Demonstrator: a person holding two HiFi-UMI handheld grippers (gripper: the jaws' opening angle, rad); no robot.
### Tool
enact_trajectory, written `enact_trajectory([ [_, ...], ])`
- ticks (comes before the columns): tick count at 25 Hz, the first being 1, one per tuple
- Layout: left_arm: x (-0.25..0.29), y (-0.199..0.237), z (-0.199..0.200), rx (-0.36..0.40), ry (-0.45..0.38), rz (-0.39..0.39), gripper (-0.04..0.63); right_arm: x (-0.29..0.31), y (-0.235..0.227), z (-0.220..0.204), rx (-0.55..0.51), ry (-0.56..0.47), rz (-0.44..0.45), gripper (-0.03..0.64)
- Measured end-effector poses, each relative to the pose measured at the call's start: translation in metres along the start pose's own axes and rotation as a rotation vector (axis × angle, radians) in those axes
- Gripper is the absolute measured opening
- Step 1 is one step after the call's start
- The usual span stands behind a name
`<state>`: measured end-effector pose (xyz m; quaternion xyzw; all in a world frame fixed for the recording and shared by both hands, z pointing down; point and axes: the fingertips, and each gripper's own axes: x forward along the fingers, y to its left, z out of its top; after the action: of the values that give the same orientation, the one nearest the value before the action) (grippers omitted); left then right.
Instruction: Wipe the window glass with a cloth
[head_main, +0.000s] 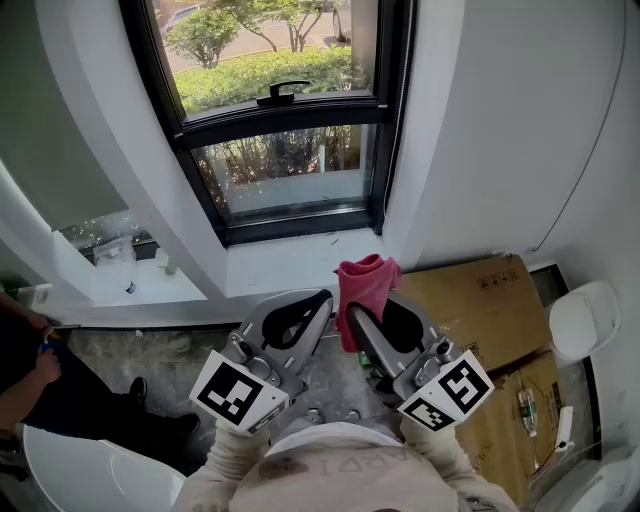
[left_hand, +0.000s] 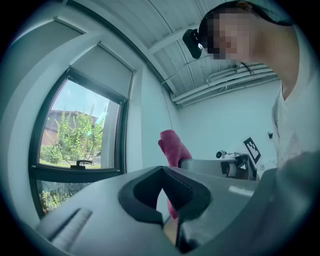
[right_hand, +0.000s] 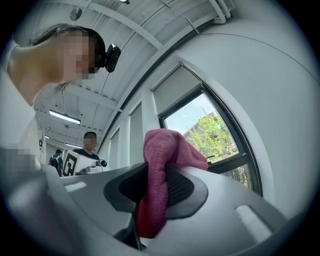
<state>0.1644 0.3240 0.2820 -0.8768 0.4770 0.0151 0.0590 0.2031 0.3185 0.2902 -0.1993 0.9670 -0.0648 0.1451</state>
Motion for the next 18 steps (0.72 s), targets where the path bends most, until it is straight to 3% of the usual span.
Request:
enact_trajectory([
  [18, 0.012, 0.007, 0.000, 0.010, -0.014, 0.021, 0.000, -0.001, -0.014, 0.002, -0.006, -0.006, 0.005, 0.111],
])
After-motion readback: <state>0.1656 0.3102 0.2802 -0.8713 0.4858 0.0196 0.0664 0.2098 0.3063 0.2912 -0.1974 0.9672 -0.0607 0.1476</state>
